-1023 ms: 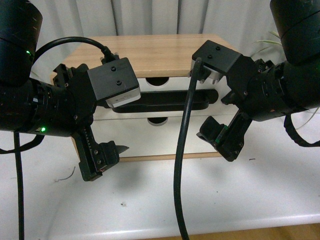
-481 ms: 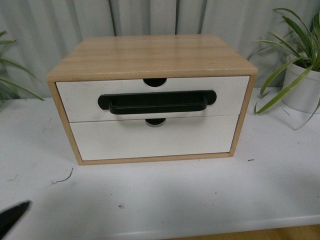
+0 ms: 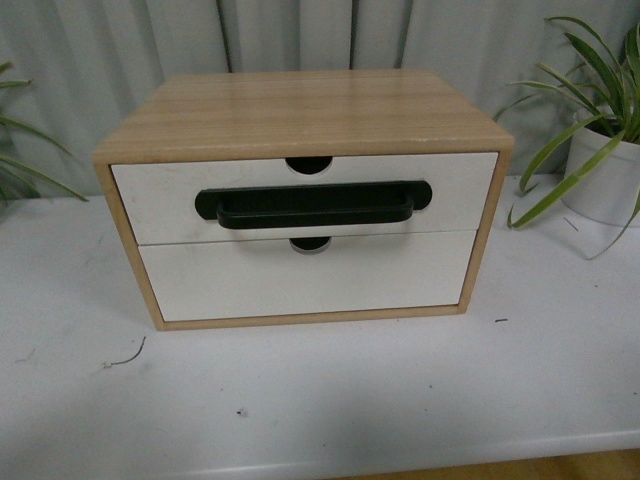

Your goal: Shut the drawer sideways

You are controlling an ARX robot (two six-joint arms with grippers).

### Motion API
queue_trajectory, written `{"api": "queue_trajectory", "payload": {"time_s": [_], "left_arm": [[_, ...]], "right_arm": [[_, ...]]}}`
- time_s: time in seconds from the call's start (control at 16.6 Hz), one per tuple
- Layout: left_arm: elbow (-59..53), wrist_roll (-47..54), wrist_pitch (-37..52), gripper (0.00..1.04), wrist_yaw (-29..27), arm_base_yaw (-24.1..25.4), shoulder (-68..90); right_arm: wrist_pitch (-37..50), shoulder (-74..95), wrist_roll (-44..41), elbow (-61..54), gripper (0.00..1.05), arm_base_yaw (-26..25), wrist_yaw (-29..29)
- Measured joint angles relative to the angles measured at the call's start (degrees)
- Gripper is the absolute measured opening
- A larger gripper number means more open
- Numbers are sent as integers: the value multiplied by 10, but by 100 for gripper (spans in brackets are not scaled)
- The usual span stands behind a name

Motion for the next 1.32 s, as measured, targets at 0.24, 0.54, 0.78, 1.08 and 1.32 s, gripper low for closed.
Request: {"api": "queue_trajectory", "payload": {"time_s": [0.24,0.54,0.78,1.08,1.32], "left_arm": [[-60,-43,140,74,-66,28,-59],[-60,-60,47,11,-75,40,-147],[-59,-62,46,2,-75,40,-147],[-60,-62,46,2,-75,40,-147],[-59,-62,46,2,-75,40,-147]], "right_arm": [[114,-22,33,-54,75,-6,69],[65,-102,42,-84,11,-106,-28],[45,-148,45,-106,2,-127,-43],[-83,-252,45,-105,2,-127,-43],[-83,-278,45,-105,2,-127,-43]]}}
